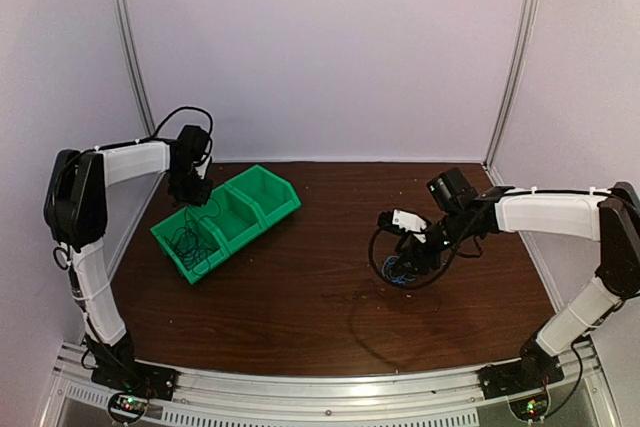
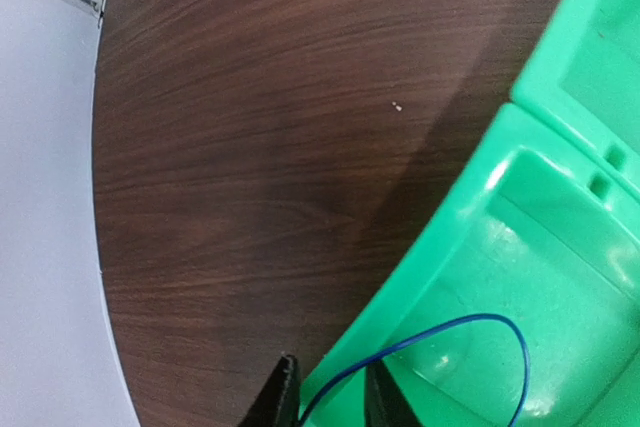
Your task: Untangle the cables
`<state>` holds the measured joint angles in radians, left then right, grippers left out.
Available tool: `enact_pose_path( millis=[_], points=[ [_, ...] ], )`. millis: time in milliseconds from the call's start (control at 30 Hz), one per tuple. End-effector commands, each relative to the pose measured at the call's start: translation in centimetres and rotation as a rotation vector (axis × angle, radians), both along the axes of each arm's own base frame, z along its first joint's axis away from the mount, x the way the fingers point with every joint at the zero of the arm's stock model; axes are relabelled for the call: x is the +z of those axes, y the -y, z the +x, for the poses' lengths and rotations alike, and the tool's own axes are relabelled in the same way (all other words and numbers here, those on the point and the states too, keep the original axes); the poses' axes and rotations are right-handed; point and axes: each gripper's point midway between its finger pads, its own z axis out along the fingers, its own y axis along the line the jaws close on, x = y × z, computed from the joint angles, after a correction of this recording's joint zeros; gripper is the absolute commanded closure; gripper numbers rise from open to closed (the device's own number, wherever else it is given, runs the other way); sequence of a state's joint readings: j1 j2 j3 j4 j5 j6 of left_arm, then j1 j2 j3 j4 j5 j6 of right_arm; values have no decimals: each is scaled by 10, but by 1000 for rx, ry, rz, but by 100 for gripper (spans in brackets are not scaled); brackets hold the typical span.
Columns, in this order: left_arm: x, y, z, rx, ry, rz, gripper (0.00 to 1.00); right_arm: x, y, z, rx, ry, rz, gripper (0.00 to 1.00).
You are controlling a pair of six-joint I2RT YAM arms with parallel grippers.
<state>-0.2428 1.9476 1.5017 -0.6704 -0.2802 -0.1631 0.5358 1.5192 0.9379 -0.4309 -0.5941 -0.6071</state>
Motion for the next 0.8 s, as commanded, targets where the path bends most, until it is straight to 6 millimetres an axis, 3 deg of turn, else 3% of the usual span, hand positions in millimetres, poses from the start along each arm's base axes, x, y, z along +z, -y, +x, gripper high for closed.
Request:
enact_pose_path(
  millis=[0, 267, 567, 667, 767],
  points=[
    [18, -3, 22, 14, 88, -5, 84, -8, 6, 2, -8, -2, -29, 43],
    [42, -5, 5, 15, 123, -28, 99, -14, 5, 2, -4, -16, -36, 44],
    [77, -5, -49, 13, 178, -128, 100, -20, 4, 1, 6, -38, -44, 44],
    [74, -2, -72, 1, 130, -168, 100, -21, 3, 1, 10, -43, -43, 44],
    [57, -7, -97, 34, 42, -169, 100, -22, 3, 0, 14, -51, -43, 44]
  ],
)
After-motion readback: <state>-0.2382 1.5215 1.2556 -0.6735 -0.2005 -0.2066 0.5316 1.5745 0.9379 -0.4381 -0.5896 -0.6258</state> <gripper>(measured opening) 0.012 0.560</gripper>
